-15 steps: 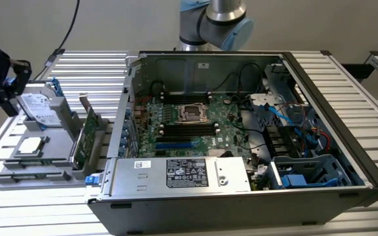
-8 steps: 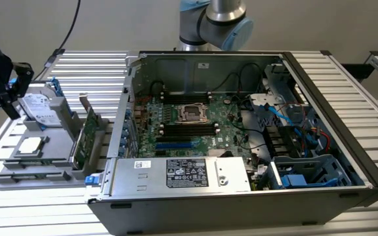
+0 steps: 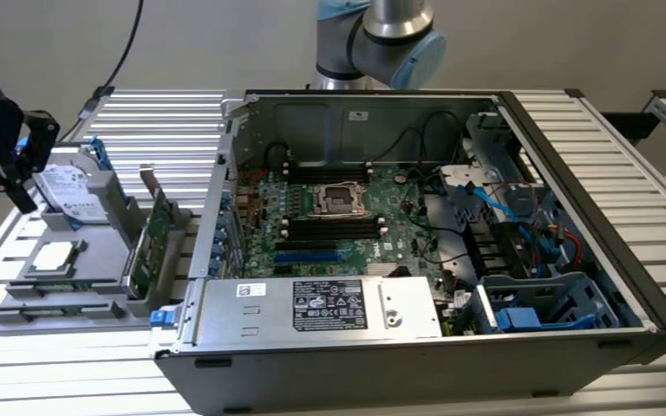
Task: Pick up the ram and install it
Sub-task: 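Pick up the ram and move it above insertion slot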
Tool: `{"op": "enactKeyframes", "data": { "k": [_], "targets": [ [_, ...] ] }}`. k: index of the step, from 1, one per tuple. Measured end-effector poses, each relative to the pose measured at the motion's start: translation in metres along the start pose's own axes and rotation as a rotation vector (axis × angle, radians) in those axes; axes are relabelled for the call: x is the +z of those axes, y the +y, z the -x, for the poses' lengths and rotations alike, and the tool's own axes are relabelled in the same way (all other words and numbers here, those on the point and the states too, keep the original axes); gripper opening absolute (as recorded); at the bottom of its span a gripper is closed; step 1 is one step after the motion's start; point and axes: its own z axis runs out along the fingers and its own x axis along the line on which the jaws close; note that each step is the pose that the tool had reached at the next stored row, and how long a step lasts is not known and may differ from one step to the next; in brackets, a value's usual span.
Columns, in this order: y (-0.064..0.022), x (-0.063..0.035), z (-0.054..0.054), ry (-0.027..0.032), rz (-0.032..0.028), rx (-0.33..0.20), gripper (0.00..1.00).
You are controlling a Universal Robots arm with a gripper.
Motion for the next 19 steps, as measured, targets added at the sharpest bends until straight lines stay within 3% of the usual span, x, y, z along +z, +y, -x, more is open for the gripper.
{"op": "enactKeyframes", "data": {
  "k": [19],
  "targets": [
    [-0.0005, 0.0108, 0.0, 0.0176, -0.0083, -0.344, 0.11]
  ]
}}
